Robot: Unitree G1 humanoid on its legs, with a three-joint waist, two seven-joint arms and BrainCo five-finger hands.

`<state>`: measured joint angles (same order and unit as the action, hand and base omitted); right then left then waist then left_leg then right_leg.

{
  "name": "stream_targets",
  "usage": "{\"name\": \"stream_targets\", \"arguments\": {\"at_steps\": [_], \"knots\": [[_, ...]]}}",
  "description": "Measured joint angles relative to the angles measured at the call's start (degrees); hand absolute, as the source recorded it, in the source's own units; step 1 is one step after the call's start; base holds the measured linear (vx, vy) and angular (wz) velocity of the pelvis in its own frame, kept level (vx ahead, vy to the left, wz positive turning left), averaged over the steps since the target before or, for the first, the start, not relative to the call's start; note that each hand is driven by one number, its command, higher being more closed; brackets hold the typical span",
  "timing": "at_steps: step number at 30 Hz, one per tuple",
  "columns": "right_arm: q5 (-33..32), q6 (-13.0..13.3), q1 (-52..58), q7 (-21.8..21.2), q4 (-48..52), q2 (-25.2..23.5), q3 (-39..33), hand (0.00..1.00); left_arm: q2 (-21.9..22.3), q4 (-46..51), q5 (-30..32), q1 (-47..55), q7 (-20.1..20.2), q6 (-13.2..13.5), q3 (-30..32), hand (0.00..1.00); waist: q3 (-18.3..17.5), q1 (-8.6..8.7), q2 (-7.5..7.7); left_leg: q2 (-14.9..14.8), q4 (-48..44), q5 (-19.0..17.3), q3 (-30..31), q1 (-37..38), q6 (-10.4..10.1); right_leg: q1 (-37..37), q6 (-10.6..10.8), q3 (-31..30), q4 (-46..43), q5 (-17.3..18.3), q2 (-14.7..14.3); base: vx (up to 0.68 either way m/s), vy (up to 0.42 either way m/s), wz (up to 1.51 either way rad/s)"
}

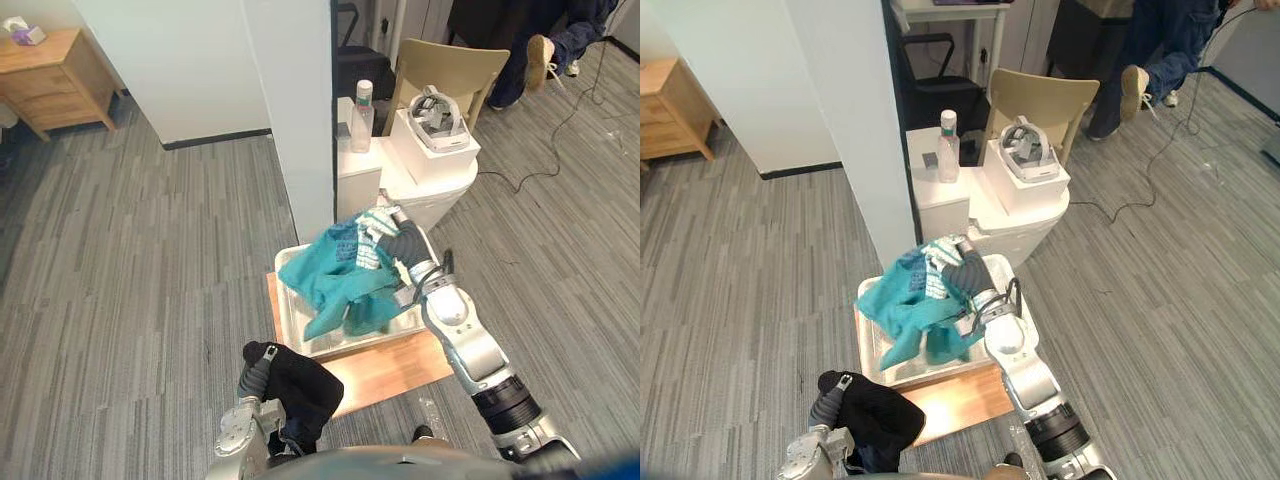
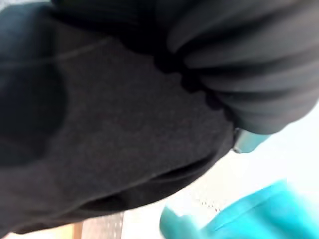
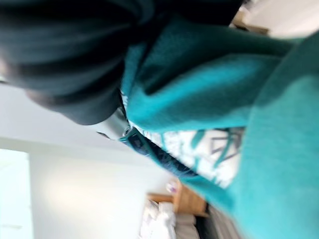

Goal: Tidy the bed and pick cloth on bed and put in laundry

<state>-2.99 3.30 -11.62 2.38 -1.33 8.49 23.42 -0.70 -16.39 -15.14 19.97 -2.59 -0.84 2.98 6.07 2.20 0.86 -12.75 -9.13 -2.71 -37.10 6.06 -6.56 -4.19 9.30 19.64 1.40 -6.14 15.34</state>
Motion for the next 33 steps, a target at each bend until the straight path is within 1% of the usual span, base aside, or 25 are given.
{"name": "stream_targets", "arguments": {"at_steps": [1, 2, 3, 4, 6, 9, 10, 13, 16, 18, 19, 20, 21, 22, 23, 24, 25, 26, 27, 28, 29, 30, 31, 32, 33], "knots": [[0.2, -0.1, -0.19, 0.08, -1.41, -0.78, -0.04, 1.0, -0.12, -0.95, 0.0, -0.52, -0.15, 0.01, 0.23, 1.0, 1.21, -0.24, 0.24, 0.06, -3.71, -4.01, 0.93, -2.87, -0.85, -0.11, -0.02, -0.31, -0.83, -0.01, 1.43, -0.05, 0.044, 0.17], [0.98, -0.11, -0.98, 0.22, -2.47, -0.72, -0.37, 1.0, 0.53, -1.17, 0.0, -0.58, -0.25, 0.02, -0.07, 1.0, 1.85, -0.1, -1.57, 1.78, 1.35, -2.71, 2.32, -3.1, -0.2, 0.33, -0.01, -0.3, -1.77, 0.0, 1.73, -0.09, 0.127, -0.02], [2.2, -0.46, -2.48, 0.56, -5.54, -1.53, -0.57, 1.0, 0.49, -1.27, -0.02, -0.68, -0.29, 0.02, -0.15, 1.0, 2.52, -0.09, -2.64, 2.84, 2.62, -2.24, 1.56, -2.75, 1.15, 2.18, 1.08, -0.85, -4.11, 1.1, 2.62, -0.07, 0.116, -0.08], [2.23, -0.54, -2.7, 0.6, -6.58, -1.68, -0.54, 0.0, 0.36, -1.25, -0.04, -0.76, -0.35, 0.04, -0.04, 1.0, 2.81, -0.26, -2.6, 3.09, 1.75, -2.6, 1.51, -3.27, 1.75, 2.77, 1.18, -0.7, -4.99, 1.31, 3.24, -0.05, 0.107, -0.11], [4.23, -1.31, -2.66, 0.55, -9.85, -2.84, 0.15, 0.0, -0.47, -1.28, -0.09, -0.8, -0.37, 0.05, 0.0, 1.0, 4.14, -0.94, -2.3, 3.1, 0.01, -3.24, 1.58, -3.42, 2.71, 3.04, 1.12, -0.71, -6.9, 1.34, 4.02, -0.03, 0.023, 0.05], [4.6, -1.69, -2.66, 0.66, -12.42, -3.93, -0.12, 0.0, -1.09, -1.27, -0.19, -0.85, -0.39, 0.07, -0.01, 1.0, 4.49, -1.58, -2.26, 2.92, -0.23, -3.34, 1.92, -3.37, 2.86, 3.22, 0.32, -0.67, -8.6, 2.24, 3.8, -0.02, -0.011, 0.12], [5.7, -1.69, -2.67, 0.74, -13.68, -4.01, -0.28, 0.0, -1.24, -1.27, -1.3, -0.85, -0.43, 0.09, 0.0, 1.0, 4.62, -1.7, -2.23, 2.82, -0.23, -3.34, 2.45, -3.38, 2.86, 3.21, 0.11, -0.54, -9.32, 3.14, 3.78, -0.01, -0.069, 0.13], [6.7, -2.03, -2.5, 1.31, -15.75, -3.92, -1.48, 0.0, -0.28, -0.59, -1.77, -0.72, -0.4, 0.09, -0.18, 1.0, 4.76, -1.51, -2.37, 2.67, -0.22, -3.34, 2.97, -3.19, 2.85, 2.83, -0.04, -0.15, -9.91, 4.05, 3.71, -0.01, -0.083, 0.08], [6.71, -2.36, -0.86, 2.02, -15.91, -3.79, -4.52, 0.0, 0.15, 4.82, -1.81, -0.55, -0.48, 0.14, -0.04, 1.0, 4.8, -1.31, -2.45, 2.47, -0.18, -3.34, 3.18, -2.78, 2.85, 2.39, -0.07, -0.07, -10.53, 4.09, 3.56, 0.01, -0.064, 0.06], [6.71, -2.4, 0.47, 2.29, -15.91, -3.35, -6.25, 0.0, 0.31, 8.74, -3.1, -0.88, -1.14, 0.44, 0.34, 1.0, 5.21, -1.14, -3.16, 1.92, 0.06, -3.34, 3.45, -1.48, 2.85, 2.79, -0.16, -0.19, -13.8, 4.25, 3.58, 0.01, -0.063, 0.07], [6.71, -2.48, 1.23, 2.33, -15.9, -2.57, -6.77, 0.0, 0.45, 11.08, -4.01, -1.75, -1.84, 1.22, 1.36, 1.0, 5.95, -0.44, -4.25, 0.72, 0.27, -3.32, 3.83, -0.42, 2.82, 4.01, 0.17, -1.41, -15.89, 8.74, 2.71, 0.0, -0.123, 0.17], [6.7, -2.49, 2.64, 2.32, -15.06, -3.23, -6.77, 0.0, -0.05, 13.78, -4.36, -2.53, -2.62, 1.92, 2.97, 1.0, 5.21, 0.07, -2.77, 0.97, 0.43, -3.32, 4.25, -0.31, 2.78, 3.2, -0.42, -2.38, -10.65, 9.16, 0.57, 0.01, -0.168, 0.18], [6.71, -2.49, 3.25, 2.29, -14.47, -3.35, -6.82, 0.0, -0.93, 14.9, -4.43, -3.29, -2.78, 2.31, 4.22, 1.0, 4.99, 0.06, -1.69, 1.53, 0.42, -3.45, 4.33, -0.15, 2.57, 2.76, -0.95, -0.94, -9.34, 9.31, 0.54, 0.04, -0.164, 0.04], [6.7, -2.49, 3.58, 2.18, -13.87, -2.91, -7.37, 0.0, -0.53, 16.64, -4.46, -4.77, -3.19, 2.95, 5.94, 1.0, 5.11, -0.05, -2.05, 1.42, 0.42, -3.83, 4.38, 0.17, 1.94, 1.51, -0.78, -0.53, -7.44, 9.45, -0.16, 0.06, -0.124, -0.08], [6.69, -2.49, 3.65, 2.21, -13.34, -2.79, -7.91, 0.0, -0.35, 18.56, -4.45, -5.43, -3.91, 3.18, 6.52, 1.0, 5.28, 0.19, -2.83, 1.06, 0.55, -3.51, 4.42, 0.04, 1.44, 1.47, -0.78, -0.46, -7.13, 9.45, -0.6, 0.06, -0.105, -0.12], [6.69, -2.49, 3.73, 2.33, -13.01, -1.37, -9.54, 0.0, -0.14, 22.25, -4.38, -6.19, -4.32, 3.66, 6.63, 1.0, 5.31, 0.78, -3.75, 0.65, 1.04, -3.26, 4.43, 0.58, 1.19, 1.12, -0.79, -0.46, -6.95, 9.45, -1.22, 0.04, -0.061, -0.02], [6.69, -2.49, 3.82, 2.34, -13.0, -0.85, -10.02, 0.0, -0.14, 23.66, -4.3, -6.74, -4.37, 3.87, 6.64, 1.0, 5.37, 0.79, -3.87, 0.52, 1.05, -3.09, 4.42, 1.12, 1.07, 0.44, -0.79, -0.44, -6.69, 9.45, -1.36, 0.04, -0.045, -0.01], [6.71, -2.49, 4.02, 2.37, -12.99, -0.28, -10.27, 0.0, -0.16, 24.94, -4.24, -7.32, -4.5, 4.12, 6.67, 1.0, 5.34, 0.79, -3.92, 0.4, 0.88, -2.95, 4.45, 1.63, 0.95, -0.38, -0.8, -0.34, -6.44, 9.44, -1.44, 0.05, -0.04, 0.0], [6.79, -2.49, 4.42, 2.5, -12.65, 0.3, -11.75, 0.0, -0.25, 27.22, -4.16, -8.53, -4.91, 5.36, 6.87, 1.0, 5.26, 0.77, -3.91, 0.05, 0.06, -2.91, 4.46, 2.52, 0.9, -1.67, -0.82, -0.26, -6.26, 9.42, -1.57, 0.06, -0.042, -0.01], [7.25, -2.47, 4.81, 2.68, -11.6, 0.6, -12.49, 0.0, -0.77, 29.12, -4.17, -9.77, -4.93, 6.5, 7.62, 1.0, 5.31, 0.69, -3.52, -0.51, -3.14, -3.03, 4.53, 2.21, 0.8, -2.78, -1.07, -0.32, -5.9, 9.25, -1.27, 0.05, -0.02, -0.01], [7.82, -2.41, 4.81, 2.76, -11.23, 0.47, -12.58, 0.0, -1.34, 29.91, -4.17, -10.56, -4.93, 6.94, 8.13, 1.0, 5.83, 0.52, -2.4, -0.62, -5.32, -5.18, 4.75, 0.7, -0.18, -3.19, -1.23, -0.53, -5.72, 9.13, -0.38, 0.0, 0.048, 0.01], [9.2, -1.79, 4.51, 2.81, -10.63, 0.77, -13.45, 0.0, -2.48, 32.03, -4.28, -12.47, -4.91, 8.02, 8.54, 1.0, 5.47, 0.46, -2.68, 3.16, 4.9, -5.25, 7.23, 0.22, -0.34, -3.24, -0.87, -1.0, -5.66, 8.91, 0.68, -0.04, 0.073, -0.03], [9.38, -1.73, 4.29, 2.87, -10.88, 0.79, -14.0, 0.0, -2.69, 32.87, -4.28, -13.09, -4.9, 8.3, 8.52, 1.0, 5.4, 0.29, -3.03, 4.44, 8.57, 2.01, 8.59, 0.9, 0.31, -3.01, -0.28, -1.3, -5.69, 8.56, 0.64, -0.02, 0.066, -0.27], [10.0, -1.85, 4.51, 2.83, -11.0, 0.99, -13.88, 0.0, -3.41, 34.68, -4.49, -12.99, -5.02, 9.11, 8.93, 1.0, 4.86, -0.12, -2.7, 5.22, 10.35, 2.96, 7.84, 2.34, 0.58, -2.8, 0.12, -1.44, -5.47, 7.99, 0.91, 0.03, 0.022, -0.23], [10.81, -1.72, 4.68, 2.73, -10.72, 0.87, -13.53, 0.0, -3.78, 35.67, -4.62, -13.05, -5.09, 9.29, 9.03, 1.0, 4.69, -0.17, -2.66, 5.26, 10.33, 2.82, 7.83, 2.23, 0.8, -2.93, 0.05, -1.07, -5.34, 7.38, 0.96, 0.07, 0.027, -0.14]]}}
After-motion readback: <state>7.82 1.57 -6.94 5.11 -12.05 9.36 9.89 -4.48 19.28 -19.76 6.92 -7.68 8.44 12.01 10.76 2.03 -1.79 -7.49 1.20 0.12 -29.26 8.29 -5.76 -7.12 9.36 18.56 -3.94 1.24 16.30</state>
